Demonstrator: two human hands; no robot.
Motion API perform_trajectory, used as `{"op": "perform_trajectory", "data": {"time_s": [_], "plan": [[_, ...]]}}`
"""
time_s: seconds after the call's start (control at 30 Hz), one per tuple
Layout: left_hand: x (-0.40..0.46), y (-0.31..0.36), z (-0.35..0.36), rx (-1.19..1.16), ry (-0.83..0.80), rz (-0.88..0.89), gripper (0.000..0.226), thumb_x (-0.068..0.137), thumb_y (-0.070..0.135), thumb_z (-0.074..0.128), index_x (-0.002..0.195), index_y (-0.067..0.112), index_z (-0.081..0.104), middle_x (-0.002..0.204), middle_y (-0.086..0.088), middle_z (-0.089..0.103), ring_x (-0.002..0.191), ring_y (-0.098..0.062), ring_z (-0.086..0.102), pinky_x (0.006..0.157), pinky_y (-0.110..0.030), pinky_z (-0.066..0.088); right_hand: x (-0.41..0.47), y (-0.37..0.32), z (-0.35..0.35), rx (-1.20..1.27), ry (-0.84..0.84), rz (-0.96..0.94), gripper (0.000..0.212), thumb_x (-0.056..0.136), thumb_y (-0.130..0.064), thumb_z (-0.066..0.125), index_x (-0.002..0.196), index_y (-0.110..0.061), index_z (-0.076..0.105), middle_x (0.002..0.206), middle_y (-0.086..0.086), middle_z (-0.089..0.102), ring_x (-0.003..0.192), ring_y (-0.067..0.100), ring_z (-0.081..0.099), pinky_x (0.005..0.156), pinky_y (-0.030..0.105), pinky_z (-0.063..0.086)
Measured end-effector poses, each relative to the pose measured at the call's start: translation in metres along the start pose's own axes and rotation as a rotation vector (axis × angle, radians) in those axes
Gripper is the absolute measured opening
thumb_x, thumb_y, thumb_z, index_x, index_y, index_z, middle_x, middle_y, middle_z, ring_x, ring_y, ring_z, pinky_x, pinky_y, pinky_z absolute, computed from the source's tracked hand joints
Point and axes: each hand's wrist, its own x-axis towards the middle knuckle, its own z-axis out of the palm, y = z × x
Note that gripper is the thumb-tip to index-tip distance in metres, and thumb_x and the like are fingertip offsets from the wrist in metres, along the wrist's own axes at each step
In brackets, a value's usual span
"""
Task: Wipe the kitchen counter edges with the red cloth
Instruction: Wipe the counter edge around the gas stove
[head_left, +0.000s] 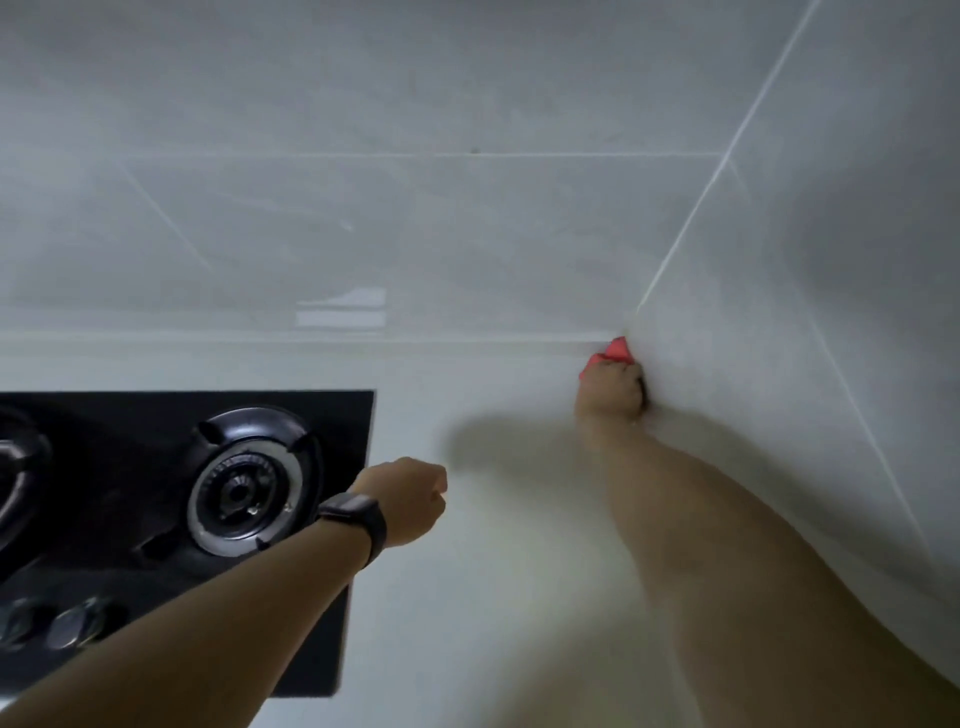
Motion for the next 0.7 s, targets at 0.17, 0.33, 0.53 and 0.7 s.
{"op": "perform_trajectory", "data": {"time_s": [0.17,0.33,0.53,0.7], "plan": [[-0.008,-0.039,0.007,-0.010,-0.030,-0.091,0.036,0.098,0.034,0.040,0.126,0.037,0.062,0.126,0.008,0.066,0.108,-0.018,0.066,0.087,-0.032,0.053,0.023,-0.040,-0.034,-0.005,-0.038,0.074,0.037,0.095,-0.012,0.054,0.125,0.010,0.058,0.113,0.027,0.064,0.101,0.041,0.066,0.076,0.042,0.056],[-0.025,-0.064,0.001,-0.019,-0.047,-0.144,0.036,0.097,0.034,0.042,0.125,0.035,0.063,0.128,0.005,0.067,0.111,-0.022,0.066,0.090,-0.032,0.053,0.022,-0.032,-0.039,-0.096,0.057,-0.115,0.047,0.093,-0.028,0.068,0.128,0.004,0.063,0.120,0.023,0.066,0.114,0.039,0.062,0.090,0.043,0.057],[-0.046,-0.078,-0.017,-0.017,0.005,-0.121,0.034,0.096,0.035,0.040,0.121,0.033,0.063,0.124,0.002,0.068,0.106,-0.027,0.067,0.076,-0.032,0.046,-0.057,-0.083,-0.047,0.052,-0.123,-0.532,0.040,0.086,-0.005,0.057,0.108,-0.032,0.077,0.109,-0.005,0.075,0.103,0.025,0.071,0.088,0.034,0.058],[-0.100,-0.100,-0.038,-0.057,0.092,-0.054,0.033,0.097,0.032,0.042,0.123,0.029,0.063,0.126,-0.001,0.067,0.111,-0.030,0.065,0.094,-0.040,0.054,-0.140,-0.155,-0.050,0.106,-0.121,-0.613,0.028,0.080,-0.009,0.053,0.097,-0.027,0.069,0.096,-0.012,0.074,0.082,0.025,0.071,0.068,0.031,0.057]]}}
